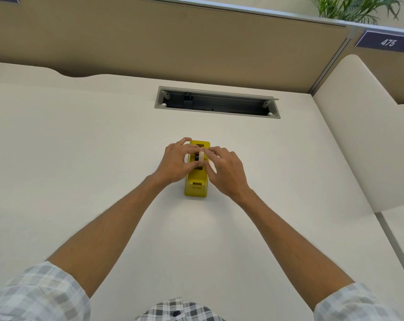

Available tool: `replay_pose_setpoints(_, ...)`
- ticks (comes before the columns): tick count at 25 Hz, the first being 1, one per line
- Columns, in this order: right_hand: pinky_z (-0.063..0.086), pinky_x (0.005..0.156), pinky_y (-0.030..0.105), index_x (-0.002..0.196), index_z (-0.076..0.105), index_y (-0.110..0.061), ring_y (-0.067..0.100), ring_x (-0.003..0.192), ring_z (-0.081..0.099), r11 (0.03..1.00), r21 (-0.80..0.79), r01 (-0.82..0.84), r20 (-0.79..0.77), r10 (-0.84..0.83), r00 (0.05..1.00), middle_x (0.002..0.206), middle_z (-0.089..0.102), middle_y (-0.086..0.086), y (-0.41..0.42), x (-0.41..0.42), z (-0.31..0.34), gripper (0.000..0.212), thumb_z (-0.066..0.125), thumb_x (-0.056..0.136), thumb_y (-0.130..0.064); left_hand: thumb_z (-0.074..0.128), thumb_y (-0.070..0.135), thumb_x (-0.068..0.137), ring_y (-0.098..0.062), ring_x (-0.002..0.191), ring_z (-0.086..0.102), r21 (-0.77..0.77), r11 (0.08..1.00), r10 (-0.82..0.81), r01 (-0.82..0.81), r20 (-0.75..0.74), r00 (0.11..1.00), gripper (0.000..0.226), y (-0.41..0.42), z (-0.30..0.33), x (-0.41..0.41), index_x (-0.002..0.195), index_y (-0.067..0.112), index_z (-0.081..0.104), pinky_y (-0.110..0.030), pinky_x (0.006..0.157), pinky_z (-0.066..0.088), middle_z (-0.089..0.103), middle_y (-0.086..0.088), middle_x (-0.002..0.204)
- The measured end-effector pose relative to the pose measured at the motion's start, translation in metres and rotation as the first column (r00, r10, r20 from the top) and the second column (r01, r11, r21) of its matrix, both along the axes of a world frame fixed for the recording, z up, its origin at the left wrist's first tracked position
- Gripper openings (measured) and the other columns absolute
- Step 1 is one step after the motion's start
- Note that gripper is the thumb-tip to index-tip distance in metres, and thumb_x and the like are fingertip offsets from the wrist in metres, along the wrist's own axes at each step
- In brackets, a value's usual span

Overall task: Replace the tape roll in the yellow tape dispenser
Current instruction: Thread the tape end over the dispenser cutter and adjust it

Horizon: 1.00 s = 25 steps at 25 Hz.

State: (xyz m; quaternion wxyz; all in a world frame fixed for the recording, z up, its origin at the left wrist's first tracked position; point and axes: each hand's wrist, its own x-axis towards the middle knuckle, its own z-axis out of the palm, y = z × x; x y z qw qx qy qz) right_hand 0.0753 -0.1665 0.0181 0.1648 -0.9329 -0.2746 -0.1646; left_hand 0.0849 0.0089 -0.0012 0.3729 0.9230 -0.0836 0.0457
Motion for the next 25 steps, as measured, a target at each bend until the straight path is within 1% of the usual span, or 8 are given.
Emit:
replay_pose_setpoints(3, 0.049, 0.077, 0.036, 0.127, 0.058, -0.015, 0.024, 0.097, 0.061, 0.998, 0.047, 0.038, -0.084, -0.034, 0.996, 0.115, 0.064, 0.006, 0.0031, 0.0030, 0.0015, 0.035, 0.058, 0.093, -0.025, 0.067, 0.040, 0.085, -0.018, 0.140, 0.032, -0.004, 1.000, 0.003, -0.003, -0.003, 1.000, 0.042, -0.0008, 0.0009, 0.0002, 0.124, 0.025, 0.062, -0.047, 0.110, 0.024, 0.056, 0.002, 0.138)
replay_pose_setpoints(6, 0.047, 0.074, 0.036, 0.123, 0.061, -0.019, 0.024, 0.092, 0.060, 0.998, 0.053, 0.023, -0.103, -0.018, 0.994, 0.110, 0.064, 0.006, 0.0059, 0.0050, 0.0017, 0.031, 0.058, 0.093, -0.024, 0.067, 0.040, 0.085, -0.018, 0.140, 0.031, 0.005, 1.000, 0.002, -0.002, -0.016, 1.000, 0.042, -0.0002, 0.0018, 0.0007, 0.124, 0.026, 0.063, -0.048, 0.111, 0.023, 0.055, 0.002, 0.139)
replay_pose_setpoints(10, 0.044, 0.068, 0.033, 0.115, 0.067, -0.018, 0.022, 0.086, 0.060, 0.998, 0.054, 0.011, -0.061, -0.008, 0.998, 0.103, 0.065, 0.005, 0.0063, 0.0039, -0.0003, 0.024, 0.060, 0.092, -0.022, 0.067, 0.038, 0.085, -0.017, 0.140, 0.032, -0.002, 1.000, -0.009, 0.009, -0.010, 1.000, 0.040, 0.0004, 0.0023, 0.0003, 0.123, 0.024, 0.064, -0.048, 0.112, 0.024, 0.058, 0.004, 0.136)
replay_pose_setpoints(13, 0.044, 0.067, 0.033, 0.105, 0.071, -0.016, 0.022, 0.086, 0.061, 0.998, 0.055, 0.010, -0.043, -0.007, 0.999, 0.100, 0.067, 0.005, 0.0055, 0.0038, -0.0004, 0.017, 0.064, 0.090, -0.020, 0.068, 0.038, 0.085, -0.017, 0.140, 0.033, -0.010, 1.000, -0.011, 0.011, -0.008, 1.000, 0.041, 0.0007, 0.0026, 0.0002, 0.123, 0.023, 0.065, -0.048, 0.112, 0.024, 0.059, 0.004, 0.135)
replay_pose_setpoints(16, 0.043, 0.067, 0.034, 0.103, 0.072, -0.015, 0.023, 0.085, 0.061, 0.997, 0.071, 0.009, -0.028, -0.007, 1.000, 0.098, 0.068, 0.005, 0.0050, 0.0032, -0.0003, 0.015, 0.066, 0.088, -0.017, 0.068, 0.038, 0.085, -0.017, 0.139, 0.033, -0.018, 1.000, -0.013, 0.013, -0.004, 1.000, 0.040, 0.0004, 0.0032, 0.0005, 0.122, 0.023, 0.065, -0.048, 0.111, 0.024, 0.059, 0.003, 0.134)
replay_pose_setpoints(19, 0.043, 0.065, 0.033, 0.100, 0.073, -0.013, 0.025, 0.081, 0.061, 0.999, 0.051, -0.001, 0.011, 0.000, 1.000, 0.094, 0.068, 0.006, 0.0057, 0.0001, -0.0007, 0.014, 0.068, 0.087, -0.014, 0.067, 0.038, 0.085, -0.018, 0.140, 0.032, 0.000, 1.000, 0.002, -0.002, -0.015, 1.000, 0.041, -0.0003, 0.0038, -0.0003, 0.124, 0.025, 0.064, -0.048, 0.111, 0.023, 0.056, 0.003, 0.138)
replay_pose_setpoints(22, 0.044, 0.064, 0.033, 0.103, 0.071, -0.011, 0.027, 0.080, 0.062, 1.000, 0.028, -0.014, 0.044, 0.013, 0.999, 0.093, 0.068, 0.008, 0.0062, -0.0033, 0.0002, 0.017, 0.068, 0.086, -0.012, 0.066, 0.039, 0.086, -0.018, 0.140, 0.032, 0.008, 1.000, 0.003, -0.003, -0.023, 1.000, 0.042, -0.0006, 0.0039, -0.0006, 0.125, 0.025, 0.063, -0.048, 0.112, 0.023, 0.055, 0.002, 0.139)
replay_pose_setpoints(25, 0.047, 0.069, 0.035, 0.114, 0.067, -0.011, 0.025, 0.086, 0.063, 0.998, 0.051, 0.029, 0.020, -0.030, 0.999, 0.099, 0.069, 0.008, 0.0070, -0.0045, 0.0033, 0.026, 0.064, 0.089, -0.018, 0.067, 0.039, 0.085, -0.019, 0.141, 0.031, 0.011, 1.000, 0.000, 0.001, -0.036, 0.999, 0.042, -0.0004, 0.0053, -0.0009, 0.125, 0.026, 0.063, -0.049, 0.112, 0.023, 0.054, 0.002, 0.140)
